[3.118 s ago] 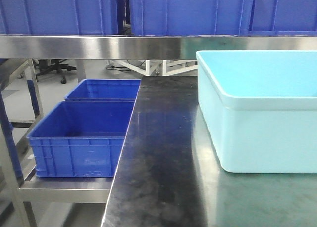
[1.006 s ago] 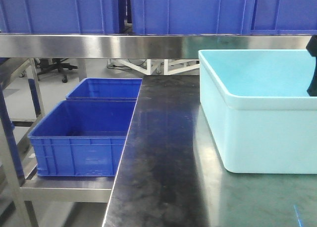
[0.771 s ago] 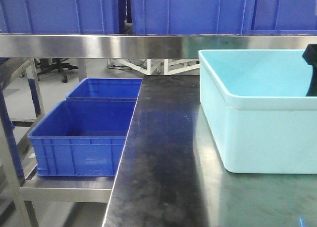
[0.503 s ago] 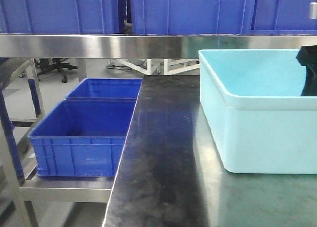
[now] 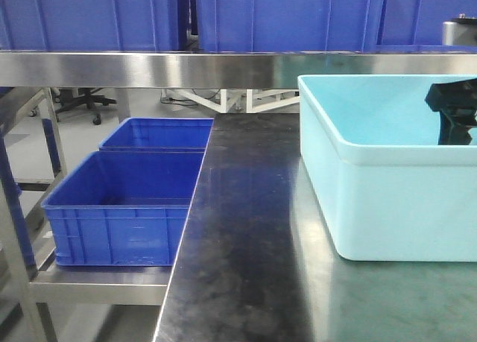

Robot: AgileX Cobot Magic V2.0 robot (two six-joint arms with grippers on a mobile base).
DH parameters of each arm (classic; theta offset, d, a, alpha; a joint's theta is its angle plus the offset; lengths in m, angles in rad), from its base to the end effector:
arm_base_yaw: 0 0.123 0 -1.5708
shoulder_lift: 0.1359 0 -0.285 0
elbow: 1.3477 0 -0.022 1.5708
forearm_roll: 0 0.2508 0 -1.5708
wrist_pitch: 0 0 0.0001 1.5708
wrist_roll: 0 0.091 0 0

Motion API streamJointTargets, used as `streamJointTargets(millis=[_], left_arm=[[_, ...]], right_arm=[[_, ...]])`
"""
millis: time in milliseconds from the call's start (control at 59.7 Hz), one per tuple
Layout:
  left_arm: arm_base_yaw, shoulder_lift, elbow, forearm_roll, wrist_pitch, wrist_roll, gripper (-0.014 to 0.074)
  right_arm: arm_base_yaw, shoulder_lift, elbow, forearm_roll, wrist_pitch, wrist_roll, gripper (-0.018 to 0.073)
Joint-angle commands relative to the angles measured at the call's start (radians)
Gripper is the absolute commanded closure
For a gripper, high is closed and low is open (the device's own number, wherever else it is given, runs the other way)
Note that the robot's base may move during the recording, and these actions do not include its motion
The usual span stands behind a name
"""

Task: Pick red cube and place on left shelf
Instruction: 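Close the right gripper on the red cube and lift it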

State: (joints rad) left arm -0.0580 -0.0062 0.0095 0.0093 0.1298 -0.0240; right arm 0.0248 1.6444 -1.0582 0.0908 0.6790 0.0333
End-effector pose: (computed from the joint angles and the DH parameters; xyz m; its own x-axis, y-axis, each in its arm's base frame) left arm 0.0563 -0.0032 0.1985 -0.0466 -0.0121 -0.9988 0.0561 0.9983 -0.0147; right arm 0.3246 0.0132 0.2172 -0.9226 0.0808 -0.3771 0.0494 0.9945 0.0922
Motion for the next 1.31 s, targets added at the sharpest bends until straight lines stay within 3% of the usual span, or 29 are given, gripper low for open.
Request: streamJointTargets(millis=[0,235,369,486,637,754,1291], left_arm=[[-0.006,-0.016,0.023,-0.003,-0.088,-0.001,0.0495],[-0.006,-0.016,0.023,-0.003,-0.088,-0.001,0.0495],[-0.006,-0.016,0.023,-0.003,-0.088,-0.001,0.0495],[-0.006,-0.016,0.023,-0.003,-0.088,-0.001,0.0495],[-0.006,-0.016,0.023,-0.003,-0.088,-0.001,0.0495],[-0.006,-0.016,0.023,-0.003,-0.088,-0.001,0.0495],[-0.006,-0.016,0.023,-0.003,-0.088,-0.001,0.0495]], right_arm=[[-0.001,-0.032,-0.032,0.004,-0.022,-0.002,-0.0050],[-0.001,-0.030,-0.032,-0.011,-0.023,-0.002,-0.0048],[-0.001,-0.030,-0.032,-0.013,-0.023,-0.002,0.0008],[-0.001,-0.030,-0.032,-0.013,-0.024,-0.002,0.0141],[-0.001,-0.030,-0.032,-0.013,-0.043,-0.002,0.0393],[-0.001,-0.042,-0.032,-0.013,-0.043,-0.002,0.0520],[0.016,-0.473,-0.035,0.037,-0.065,-0.003,0.0505]])
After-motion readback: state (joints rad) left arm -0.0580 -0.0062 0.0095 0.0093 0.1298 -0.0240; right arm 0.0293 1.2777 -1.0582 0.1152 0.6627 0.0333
